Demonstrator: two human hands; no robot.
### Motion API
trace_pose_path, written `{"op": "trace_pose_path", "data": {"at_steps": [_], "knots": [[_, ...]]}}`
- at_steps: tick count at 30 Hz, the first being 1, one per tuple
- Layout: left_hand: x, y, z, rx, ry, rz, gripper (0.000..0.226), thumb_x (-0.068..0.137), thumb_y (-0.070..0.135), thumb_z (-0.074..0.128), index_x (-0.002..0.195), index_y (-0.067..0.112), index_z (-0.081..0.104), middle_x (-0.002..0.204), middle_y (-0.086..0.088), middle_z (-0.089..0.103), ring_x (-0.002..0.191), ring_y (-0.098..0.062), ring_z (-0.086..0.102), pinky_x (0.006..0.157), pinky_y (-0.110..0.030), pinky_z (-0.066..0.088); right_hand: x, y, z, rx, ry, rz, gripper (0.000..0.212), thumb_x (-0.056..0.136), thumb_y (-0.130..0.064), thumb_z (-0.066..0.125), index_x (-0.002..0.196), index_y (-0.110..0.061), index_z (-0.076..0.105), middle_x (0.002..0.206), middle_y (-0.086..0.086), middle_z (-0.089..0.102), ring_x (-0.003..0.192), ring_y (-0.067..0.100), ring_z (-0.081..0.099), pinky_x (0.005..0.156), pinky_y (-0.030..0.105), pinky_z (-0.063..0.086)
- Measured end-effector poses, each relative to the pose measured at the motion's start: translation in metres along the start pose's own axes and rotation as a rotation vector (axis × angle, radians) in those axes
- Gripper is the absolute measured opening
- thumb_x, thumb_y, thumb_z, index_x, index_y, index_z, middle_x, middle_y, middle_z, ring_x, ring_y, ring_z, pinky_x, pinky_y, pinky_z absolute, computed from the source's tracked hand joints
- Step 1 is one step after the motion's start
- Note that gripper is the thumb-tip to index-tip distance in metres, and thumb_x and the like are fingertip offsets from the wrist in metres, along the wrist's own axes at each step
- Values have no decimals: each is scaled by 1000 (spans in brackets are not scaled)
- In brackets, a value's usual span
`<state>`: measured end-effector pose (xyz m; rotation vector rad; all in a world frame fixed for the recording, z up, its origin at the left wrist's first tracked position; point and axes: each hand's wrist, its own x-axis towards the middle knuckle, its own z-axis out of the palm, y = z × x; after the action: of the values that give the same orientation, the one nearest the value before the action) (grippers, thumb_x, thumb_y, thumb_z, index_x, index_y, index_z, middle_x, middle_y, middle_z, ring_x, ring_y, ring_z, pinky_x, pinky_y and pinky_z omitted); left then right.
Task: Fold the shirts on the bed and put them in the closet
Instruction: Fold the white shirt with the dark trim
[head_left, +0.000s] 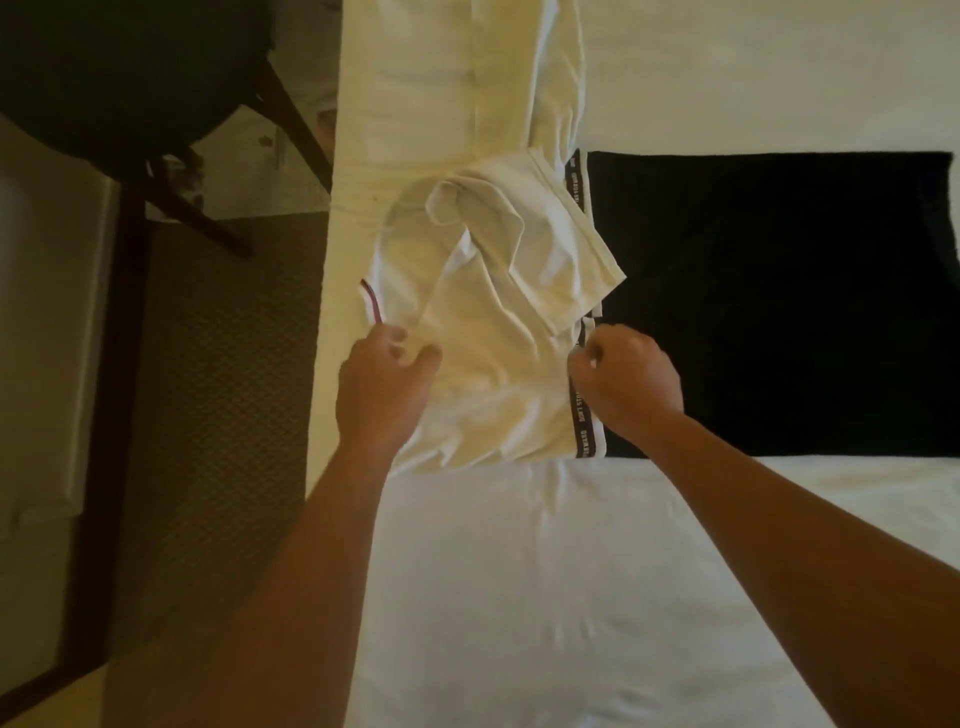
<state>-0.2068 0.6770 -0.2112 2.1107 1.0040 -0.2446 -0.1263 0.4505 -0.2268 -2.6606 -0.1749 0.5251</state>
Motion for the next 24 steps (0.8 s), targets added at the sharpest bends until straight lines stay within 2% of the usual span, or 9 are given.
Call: {"op": "trace_pose_path", "data": {"at_steps": [3, 6, 10, 13, 15, 17, 20, 22, 24], "knots": [[-26, -27, 6, 202, 125, 18, 46, 90, 45, 64, 127, 19, 60, 115, -7, 61, 107, -30, 57, 89, -41, 47, 16, -29, 10, 53, 22, -117, 21, 97, -30, 54, 83, -15, 59, 70, -3, 56, 59, 20, 58, 61, 38, 56], [-44, -45, 6, 230, 162, -7, 36, 91, 44, 64, 118, 20, 62, 107, -6, 59, 102, -30, 56, 82, -39, 41, 32, -57, 21, 68, -63, -211, 16, 99, -25, 52, 101, -15, 64, 77, -1, 64, 68, 21, 63, 70, 44, 58], [-61, -70, 10, 156, 166, -38, 35, 91, 44, 66, 118, 21, 63, 106, 0, 65, 100, -29, 57, 83, -40, 39, 48, -95, 33, -10, -265, -332, 37, 100, -19, 44, 134, -27, 56, 89, -1, 61, 82, 25, 62, 74, 36, 53], [-65, -82, 8, 145, 141, -52, 38, 92, 45, 65, 124, 24, 64, 112, 5, 69, 107, -27, 57, 88, -38, 29, 56, -116, 41, -204, -401, -438, 49, 101, -21, 44, 147, -37, 40, 104, 2, 61, 88, 27, 62, 80, 41, 55], [-66, -89, 7, 152, 130, -32, 36, 92, 45, 65, 122, 25, 66, 106, 7, 68, 105, -25, 57, 83, -34, 19, 62, -122, 46, -336, -421, -472, 45, 101, -26, 45, 145, -35, 39, 105, 6, 61, 93, 31, 62, 83, 43, 54], [-62, -94, 5, 156, 137, -2, 29, 93, 44, 65, 115, 26, 68, 94, 8, 68, 100, -24, 59, 80, -32, 15, 68, -125, 49, -421, -359, -520, 28, 101, -27, 43, 129, -26, 46, 92, 4, 56, 94, 35, 64, 80, 42, 50], [-55, -105, 4, -6, 149, -63, 24, 94, 41, 61, 107, 24, 70, 87, 6, 70, 92, -25, 66, 87, -35, 34, 79, -126, 51, -337, -220, -496, 9, 101, -19, 44, 102, -17, 52, 88, 6, 59, 89, 34, 62, 73, 39, 47], [-50, -108, 4, -173, 175, -114, 28, 89, 41, 55, 103, 22, 70, 83, 5, 69, 87, -29, 66, 89, -44, 48, 85, -123, 54, -185, -138, -427, 11, 99, -15, 47, 99, -15, 58, 99, 7, 64, 91, 29, 60, 74, 39, 48], [-48, -104, 6, -145, 165, -137, 27, 88, 38, 51, 101, 22, 68, 83, 4, 68, 87, -30, 65, 90, -46, 47, 88, -116, 57, -132, -123, -447, 14, 99, -11, 49, 102, -13, 62, 105, 8, 63, 97, 29, 59, 77, 37, 45]]}}
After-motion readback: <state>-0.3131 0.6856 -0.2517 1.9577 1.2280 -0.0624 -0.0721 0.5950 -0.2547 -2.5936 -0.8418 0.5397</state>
